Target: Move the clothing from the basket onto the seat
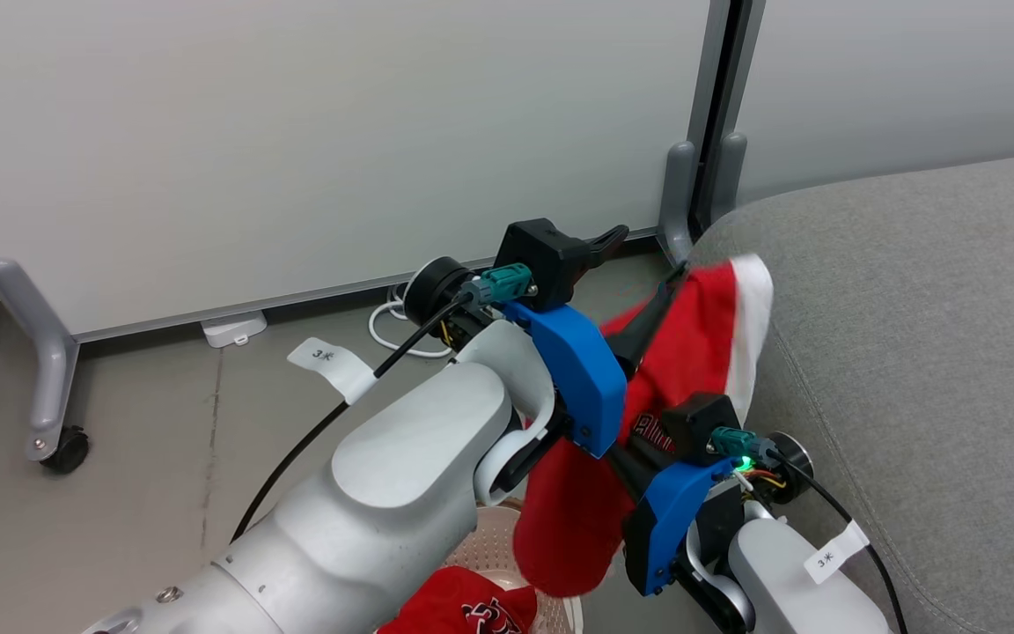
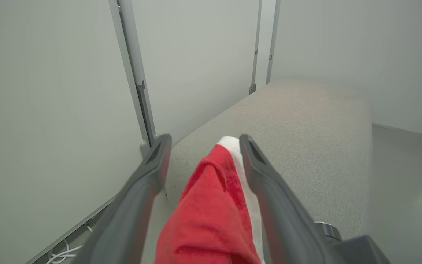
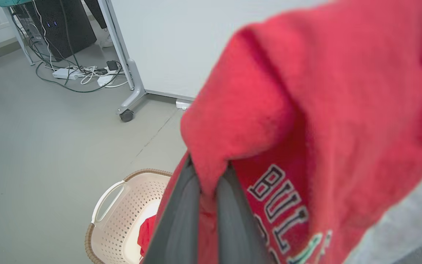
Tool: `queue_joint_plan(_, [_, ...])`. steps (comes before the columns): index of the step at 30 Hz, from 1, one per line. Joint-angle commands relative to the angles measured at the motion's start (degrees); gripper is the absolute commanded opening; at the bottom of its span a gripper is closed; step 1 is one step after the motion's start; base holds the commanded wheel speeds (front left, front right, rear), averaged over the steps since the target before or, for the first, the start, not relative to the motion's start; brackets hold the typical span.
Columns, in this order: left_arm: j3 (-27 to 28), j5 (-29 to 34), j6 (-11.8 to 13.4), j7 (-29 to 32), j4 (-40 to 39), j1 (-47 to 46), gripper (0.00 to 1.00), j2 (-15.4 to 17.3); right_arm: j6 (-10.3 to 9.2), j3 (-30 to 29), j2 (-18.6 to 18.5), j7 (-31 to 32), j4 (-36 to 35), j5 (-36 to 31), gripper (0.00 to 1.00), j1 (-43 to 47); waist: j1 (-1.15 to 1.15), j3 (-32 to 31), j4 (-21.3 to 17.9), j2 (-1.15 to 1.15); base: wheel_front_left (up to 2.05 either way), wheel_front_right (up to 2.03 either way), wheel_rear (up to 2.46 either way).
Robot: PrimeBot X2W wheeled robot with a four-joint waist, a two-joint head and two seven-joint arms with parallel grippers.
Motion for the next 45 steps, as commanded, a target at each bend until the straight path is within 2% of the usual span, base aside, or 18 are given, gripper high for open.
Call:
queue_joint_plan(1, [-0.1, -0.2, 0.0, 0.0, 0.2, -0.8, 1.00, 0.1, 0.03, -0.1, -0.2, -0.3, 0.1, 0.1, 0.00, -0.7, 0.00, 0.0, 0.0, 0.00, 0.00, 0.00, 0.00])
queue_joint_plan(8, [0.6, -0.8, 0.3, -2.0, 1.1, 0.7, 1.00, 0.8, 0.03, -0.3, -0.2, -0.5, 0.2, 0.1, 0.00, -0.7, 0.00, 0.2, 0.2, 0.00, 0.00, 0.00, 0.00])
queue_joint_plan(16, [2.9, -1.7, 2.5, -7.9, 1.5, 7.3, 1.00, 5.7, 0.03, -0.9, -0.2, -0.5, -0.8, -0.2, 0.00, -0.1, 0.00, 0.8, -0.2, 0.00, 0.00, 0.00, 0.00])
queue_joint_plan(23, [5.8, 1.2, 3.2, -11.3, -1.4, 14.6, 1.00, 10.1, 0.03, -2.5, -0.2, -0.4, -2.3, -1.0, 0.00, 1.2, 0.00, 1.4, -0.5, 0.00, 0.00, 0.00, 0.00])
queue_joint_plan(27, [12.6, 5.2, 3.6, -11.3, -7.6, 21.0, 1.00, 11.7, 0.03, -3.0, -0.2, 0.0, -3.9, -1.3, 0.00, 2.1, 0.00, 1.6, -1.2, 0.00, 0.00, 0.00, 0.00])
queue_joint_plan(33, [24.0, 12.6, 3.0, -11.4, -16.3, 33.3, 1.00, 12.5, 0.03, -3.1, -0.2, 0.9, -6.7, -1.6, 0.00, 3.2, 0.00, 1.7, -3.7, 0.00, 0.00, 0.00, 0.00])
queue_joint_plan(41, [36.2, 21.1, 1.5, -11.3, -22.6, 45.8, 1.00, 11.2, 0.03, -4.1, -0.2, 3.0, -10.9, -3.1, 0.00, 5.3, 0.00, 2.3, -8.2, 0.00, 0.00, 0.00, 0.00])
queue_joint_plan(45, [40.1, 23.4, -0.1, -11.3, -23.8, 49.6, 1.00, 9.8, 0.03, -4.8, -0.2, 3.8, -12.6, -3.7, 0.00, 6.4, 0.00, 2.6, -11.0, 0.00, 0.00, 0.00, 0.00])
